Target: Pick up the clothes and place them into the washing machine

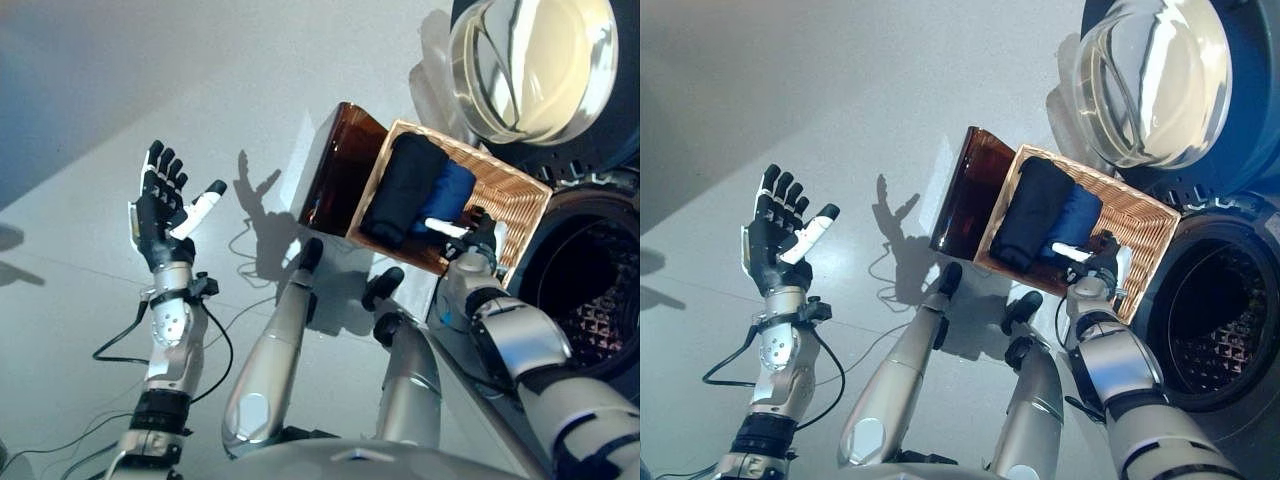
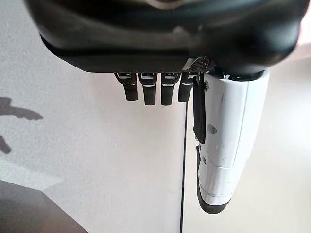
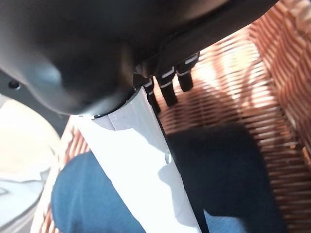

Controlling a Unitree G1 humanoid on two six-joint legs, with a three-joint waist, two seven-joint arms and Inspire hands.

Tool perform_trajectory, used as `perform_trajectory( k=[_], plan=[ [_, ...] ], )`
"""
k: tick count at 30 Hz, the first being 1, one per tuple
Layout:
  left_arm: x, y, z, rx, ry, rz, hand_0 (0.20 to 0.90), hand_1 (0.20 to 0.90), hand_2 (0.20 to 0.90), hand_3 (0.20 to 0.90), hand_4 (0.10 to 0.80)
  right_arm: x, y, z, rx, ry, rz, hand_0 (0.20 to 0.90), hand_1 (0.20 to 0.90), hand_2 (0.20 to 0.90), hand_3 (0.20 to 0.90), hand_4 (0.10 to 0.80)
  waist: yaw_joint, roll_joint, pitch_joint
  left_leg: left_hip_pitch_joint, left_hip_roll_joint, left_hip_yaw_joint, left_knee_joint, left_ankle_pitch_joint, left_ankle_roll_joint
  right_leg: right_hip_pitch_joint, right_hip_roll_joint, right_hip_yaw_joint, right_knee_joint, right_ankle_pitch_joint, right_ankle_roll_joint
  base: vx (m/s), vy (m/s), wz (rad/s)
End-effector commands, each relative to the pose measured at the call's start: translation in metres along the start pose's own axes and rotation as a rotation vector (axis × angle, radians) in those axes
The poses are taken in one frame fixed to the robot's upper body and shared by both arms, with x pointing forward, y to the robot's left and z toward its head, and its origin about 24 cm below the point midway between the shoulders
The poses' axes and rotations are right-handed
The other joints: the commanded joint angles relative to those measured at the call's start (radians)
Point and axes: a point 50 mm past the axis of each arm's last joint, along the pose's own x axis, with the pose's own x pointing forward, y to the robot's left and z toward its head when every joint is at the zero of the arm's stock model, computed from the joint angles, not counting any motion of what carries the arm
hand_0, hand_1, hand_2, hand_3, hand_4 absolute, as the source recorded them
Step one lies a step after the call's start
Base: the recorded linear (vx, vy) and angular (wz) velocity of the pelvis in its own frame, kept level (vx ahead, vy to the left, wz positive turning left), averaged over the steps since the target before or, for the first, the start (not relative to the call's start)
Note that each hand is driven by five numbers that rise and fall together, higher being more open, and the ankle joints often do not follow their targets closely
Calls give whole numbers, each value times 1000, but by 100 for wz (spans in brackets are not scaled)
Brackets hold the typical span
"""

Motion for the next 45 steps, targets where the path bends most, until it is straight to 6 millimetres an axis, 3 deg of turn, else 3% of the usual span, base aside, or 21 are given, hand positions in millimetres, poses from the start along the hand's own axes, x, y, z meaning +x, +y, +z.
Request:
perform_trajectory(
  k=[1, 2, 3, 4, 5, 6, 13, 20, 29, 35, 37, 39, 45],
  plan=[
    [2, 1, 48, -17, -241, -11, 900, 900, 900, 900, 800, 7, -16, 12, -43, -66, -55, 790, 790, 790, 790, 722, 34, 34, -58, -67, -17, 13, -45, -4, -43, 28, 1, 13, 20, -93, 35, 19, -8, 7],
    [2, -1, 49, -20, -249, -15, 900, 900, 900, 900, 800, 8, -17, 17, -46, -73, -61, 606, 606, 606, 606, 590, 38, 35, -55, -72, -18, 12, -44, -4, -43, 25, 1, 12, 21, -95, 34, 15, -10, 10],
    [3, -1, 51, -21, -256, -15, 900, 900, 900, 900, 800, 9, -19, 23, -51, -84, -69, 518, 518, 518, 518, 527, 42, 35, -51, -78, -19, 9, -42, -3, -43, 20, -1, 10, 27, -98, 33, 11, -12, 11],
    [3, -3, 52, -25, -261, -20, 900, 900, 900, 900, 800, 11, -22, 29, -59, -93, -82, 324, 324, 324, 324, 388, 47, 36, -46, -84, -20, 7, -41, -3, -43, 14, -2, 8, 30, -101, 33, -2, -6, 10],
    [3, -4, 53, -30, -265, -24, 900, 900, 900, 900, 800, 12, -25, 34, -63, -101, -91, 200, 200, 200, 200, 300, 51, 40, -42, -91, -23, 6, -37, -3, -43, 7, -3, 6, 37, -104, 33, -11, -6, 8],
    [5, -8, 57, -39, -285, -30, 900, 900, 900, 900, 800, 15, -31, 44, -61, -117, -113, 200, 200, 200, 200, 300, 59, 46, -34, -103, -28, 3, -32, 0, -43, -8, -5, 4, 52, -107, 32, -13, 0, 10],
    [7, -18, 63, -50, -313, -64, 900, 900, 900, 900, 800, 20, -48, 65, -84, -142, -176, 200, 200, 200, 200, 300, 71, 67, -23, -150, -41, -3, -6, -1, -42, -63, -21, 2, 113, -129, 25, -16, 7, 12],
    [5, -12, 62, -39, -302, -43, 900, 900, 900, 900, 800, 21, -51, 67, -107, -143, -197, 200, 200, 200, 200, 300, 61, 72, -28, -154, -37, 4, -6, 1, -40, -75, -21, 13, 126, -129, 20, -7, 12, 4],
    [0, -4, 58, -24, -273, -47, 900, 900, 900, 900, 800, 22, -62, 41, -92, -85, -227, 200, 200, 200, 200, 300, 34, 84, -51, -110, -29, 23, -29, 3, -37, -38, -14, 29, 97, -121, 21, -3, 4, -2],
    [-6, 6, 49, 1, -221, -37, 900, 900, 900, 900, 800, 18, -62, 3, 31, -14, -223, 200, 200, 200, 200, 300, -3, 87, -83, -47, -21, 45, -62, 6, -33, 14, -3, 51, 57, -109, 24, -5, 11, -12],
    [-8, 12, 42, 14, -186, -24, 900, 900, 900, 900, 800, 15, -61, -7, 166, -2, -224, 200, 200, 200, 200, 300, -28, 91, -89, -25, -18, 55, -68, 7, -34, 33, 2, 61, 42, -105, 24, -28, 20, -15],
    [-10, 14, 39, 25, -172, -21, 900, 900, 900, 900, 800, 13, -56, -9, 218, -12, -212, 200, 200, 200, 200, 300, -38, 91, -90, -13, -15, 61, -73, 8, -34, 42, 6, 67, 35, -102, 23, -21, 17, -19],
    [-23, 35, 21, 57, -73, 37, 900, 900, 900, 900, 800, -17, -13, -25, 546, -92, -56, 200, 200, 200, 200, 300, -112, 92, -92, 47, 7, 91, -105, 22, -39, 89, 28, 87, -23, -79, 24, -34, 13, -31]
  ],
)
